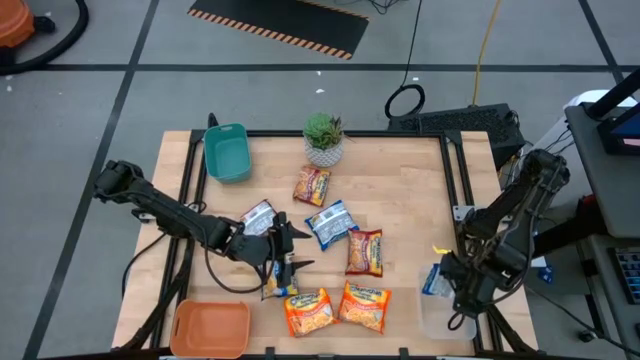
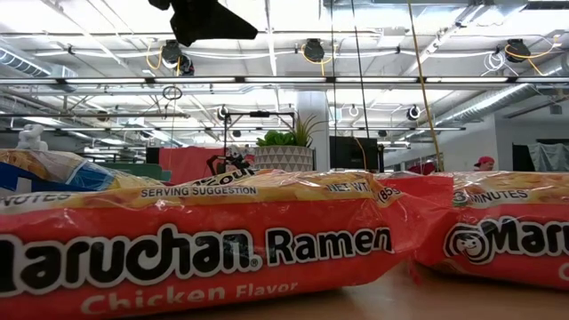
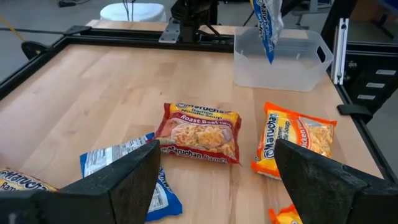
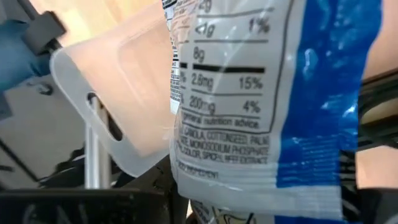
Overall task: Sort Maruchan noodles
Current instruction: Put the top right blue noodle pack into the transparent bin
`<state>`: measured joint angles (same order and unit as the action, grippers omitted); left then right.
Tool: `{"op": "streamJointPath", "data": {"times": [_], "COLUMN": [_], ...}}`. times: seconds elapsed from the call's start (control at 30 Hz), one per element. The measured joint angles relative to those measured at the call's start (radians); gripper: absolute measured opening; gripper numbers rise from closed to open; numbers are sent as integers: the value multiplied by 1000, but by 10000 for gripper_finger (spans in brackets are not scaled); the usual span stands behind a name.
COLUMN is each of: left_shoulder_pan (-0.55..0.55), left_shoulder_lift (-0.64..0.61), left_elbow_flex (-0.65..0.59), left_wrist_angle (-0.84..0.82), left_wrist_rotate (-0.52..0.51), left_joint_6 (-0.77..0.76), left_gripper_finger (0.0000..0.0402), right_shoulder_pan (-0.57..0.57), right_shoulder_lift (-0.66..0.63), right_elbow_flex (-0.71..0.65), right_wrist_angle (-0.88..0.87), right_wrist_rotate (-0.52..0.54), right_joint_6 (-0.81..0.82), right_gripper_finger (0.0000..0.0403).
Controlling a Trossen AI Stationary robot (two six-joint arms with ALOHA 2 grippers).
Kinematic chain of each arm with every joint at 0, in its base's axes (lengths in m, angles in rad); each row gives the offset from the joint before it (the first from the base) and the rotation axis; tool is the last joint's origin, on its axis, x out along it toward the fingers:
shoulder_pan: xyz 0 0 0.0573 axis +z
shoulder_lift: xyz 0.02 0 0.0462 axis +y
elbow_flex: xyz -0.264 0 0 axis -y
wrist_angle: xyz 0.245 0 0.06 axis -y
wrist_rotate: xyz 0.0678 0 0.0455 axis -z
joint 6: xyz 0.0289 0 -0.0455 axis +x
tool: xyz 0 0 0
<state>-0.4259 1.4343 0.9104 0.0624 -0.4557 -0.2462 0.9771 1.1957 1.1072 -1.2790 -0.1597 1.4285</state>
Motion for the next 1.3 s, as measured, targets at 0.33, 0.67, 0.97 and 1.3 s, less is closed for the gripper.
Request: {"op": "streamJointPath", "data": {"times": [0.33, 0.67, 0.97, 1.3], "left_shoulder_pan": [0, 12, 22, 39], "left_shoulder_lift": [0, 0, 0, 0], "left_elbow_flex": [0, 0, 0, 0], "left_wrist_angle": [31, 50, 48, -12], "left_wrist_rotate": [0, 1, 1, 2], "left_joint_6": [16, 34, 8, 52], "left_gripper_finger": [319, 319, 319, 319], "right_shoulder_pan": [15, 14, 13, 11], "right_shoulder_lift": [1, 1, 1, 0], "right_elbow_flex": [-69, -137, -146, 15], "right_wrist_angle": [-52, -7, -6, -10], "right_wrist_rotate": [33, 33, 81, 53], "right_joint_6": [-11, -61, -73, 102], "right_gripper_finger": [139, 176, 198, 184]}}
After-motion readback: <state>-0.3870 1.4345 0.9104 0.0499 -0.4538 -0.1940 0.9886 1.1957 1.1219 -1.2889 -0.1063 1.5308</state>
